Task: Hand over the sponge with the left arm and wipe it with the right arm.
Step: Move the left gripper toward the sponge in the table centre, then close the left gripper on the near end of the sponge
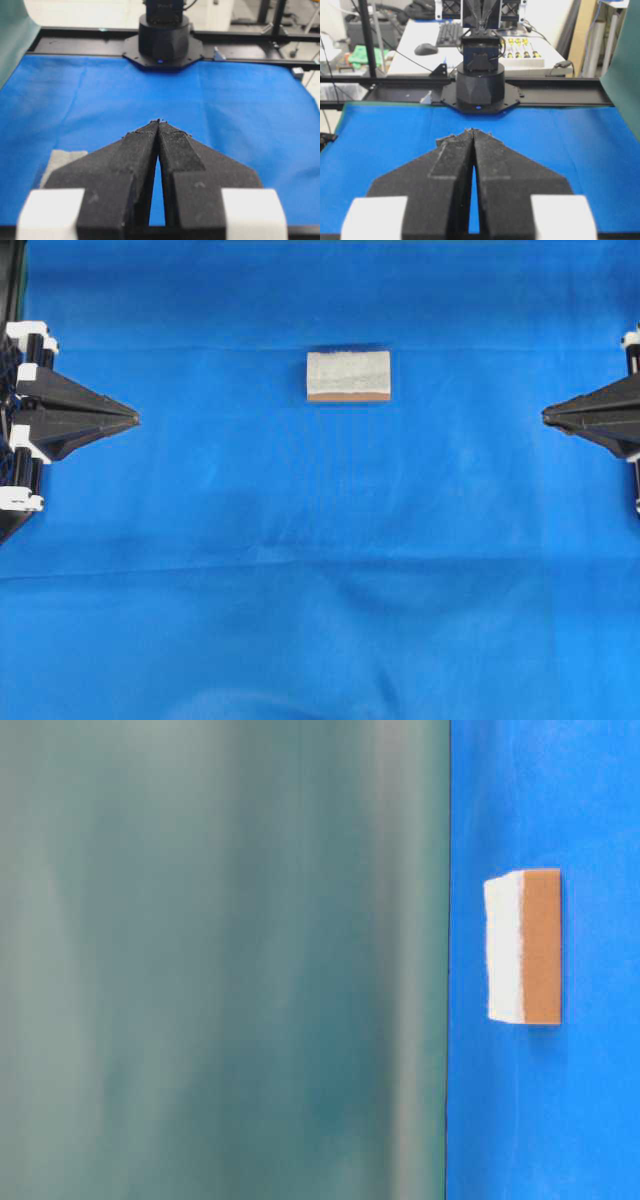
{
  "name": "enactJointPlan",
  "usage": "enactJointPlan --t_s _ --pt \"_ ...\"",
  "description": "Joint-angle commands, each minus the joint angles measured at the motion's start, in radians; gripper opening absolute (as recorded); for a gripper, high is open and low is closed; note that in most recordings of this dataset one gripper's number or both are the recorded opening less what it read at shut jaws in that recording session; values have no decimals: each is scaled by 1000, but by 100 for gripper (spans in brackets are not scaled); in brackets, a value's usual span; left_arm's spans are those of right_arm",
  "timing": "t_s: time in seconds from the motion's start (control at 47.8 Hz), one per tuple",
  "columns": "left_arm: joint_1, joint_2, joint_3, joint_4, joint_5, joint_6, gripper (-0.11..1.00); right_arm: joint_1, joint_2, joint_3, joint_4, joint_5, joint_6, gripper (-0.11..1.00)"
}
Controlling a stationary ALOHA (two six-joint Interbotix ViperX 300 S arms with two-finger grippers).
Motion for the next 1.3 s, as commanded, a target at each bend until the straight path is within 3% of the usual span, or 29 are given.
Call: enactJointPlan --t_s 0.0,0.251,0.565,0.67,0.837,0.921,0.984,1.277 --pt "12 23 -26 -18 -14 18 0 0 8 -25 0 -5 -3 0" --pt "97 115 -49 -20 -28 67 0 -15 18 -61 -2 61 -8 0" --pt "192 402 -144 -18 -35 106 2 -21 32 -66 -2 57 -8 0" --pt "201 505 -199 -18 -21 107 24 -21 32 -66 0 60 -8 0" --pt "225 667 -293 -18 9 109 74 -21 32 -66 -2 61 -6 0" --pt "245 747 -334 -18 20 118 90 -21 41 -64 0 63 -5 0" --pt "250 805 -368 -18 34 135 94 -21 41 -63 0 63 -5 0" --pt "275 1042 -535 -18 120 227 93 -21 48 -61 0 72 -5 0"
